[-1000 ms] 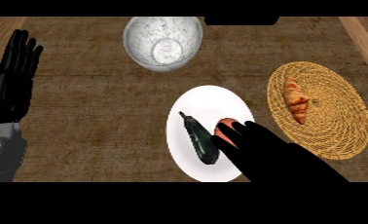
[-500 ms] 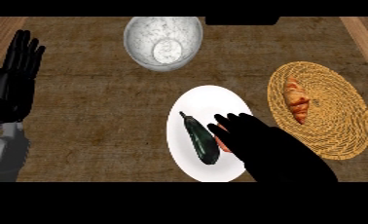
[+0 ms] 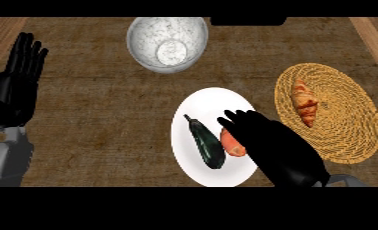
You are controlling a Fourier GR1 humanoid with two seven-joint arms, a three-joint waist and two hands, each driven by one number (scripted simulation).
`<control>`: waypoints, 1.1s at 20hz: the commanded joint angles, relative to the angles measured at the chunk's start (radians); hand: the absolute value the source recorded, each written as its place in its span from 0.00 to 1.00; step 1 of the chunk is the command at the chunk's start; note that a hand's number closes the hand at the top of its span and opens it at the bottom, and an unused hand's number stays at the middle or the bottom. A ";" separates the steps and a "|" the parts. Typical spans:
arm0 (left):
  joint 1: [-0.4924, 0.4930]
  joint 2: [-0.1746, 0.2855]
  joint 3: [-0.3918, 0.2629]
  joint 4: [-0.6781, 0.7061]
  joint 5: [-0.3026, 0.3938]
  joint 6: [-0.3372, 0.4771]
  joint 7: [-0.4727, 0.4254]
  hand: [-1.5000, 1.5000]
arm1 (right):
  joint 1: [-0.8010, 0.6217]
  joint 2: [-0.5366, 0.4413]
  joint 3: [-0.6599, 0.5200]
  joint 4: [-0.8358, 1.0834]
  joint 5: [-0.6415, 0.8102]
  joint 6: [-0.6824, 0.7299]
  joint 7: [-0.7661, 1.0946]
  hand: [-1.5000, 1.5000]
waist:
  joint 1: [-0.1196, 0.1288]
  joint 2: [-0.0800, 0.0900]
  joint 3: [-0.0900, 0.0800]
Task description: Pick the squash from the plate and place it in the bowl
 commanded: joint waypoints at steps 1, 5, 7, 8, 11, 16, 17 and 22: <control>0.003 -0.003 0.007 -0.038 0.005 -0.014 0.046 0.50 | 0.038 -0.038 -0.074 0.110 0.071 0.009 -0.175 0.00 | 0.002 0.000 0.001; 0.031 -0.017 0.025 -0.046 -0.015 -0.028 0.014 0.50 | 0.081 0.079 -0.002 0.134 0.201 -0.034 -0.197 0.00 | 0.002 -0.001 0.000; -0.061 -0.029 0.023 0.030 -0.018 -0.014 0.034 0.50 | 0.113 0.061 0.010 0.182 0.259 -0.082 -0.287 0.00 | -0.003 0.001 0.000; 0.007 -0.053 -0.008 -0.089 -0.057 0.029 0.064 0.50 | 0.055 0.090 -0.044 0.198 0.205 -0.018 -0.287 0.00 | 0.004 0.000 0.000; -0.013 -0.031 0.045 0.026 -0.035 -0.048 -0.008 0.50 | 0.082 0.096 -0.073 0.212 0.260 -0.023 -0.357 0.00 | 0.000 0.001 0.000; -0.014 -0.043 0.044 -0.050 -0.055 -0.018 0.062 0.50 | 0.036 0.193 -0.060 0.279 0.330 0.028 -0.325 0.00 | 0.003 0.000 0.000; -0.013 -0.035 0.069 0.034 -0.037 -0.075 -0.008 0.50 | 0.101 0.135 -0.078 0.294 0.359 -0.011 -0.428 0.00 | 0.000 0.000 0.000; -0.096 -0.034 0.089 0.127 -0.048 -0.081 -0.027 0.50 | 0.111 0.221 -0.041 0.325 0.447 -0.026 -0.400 0.00 | -0.003 0.001 0.000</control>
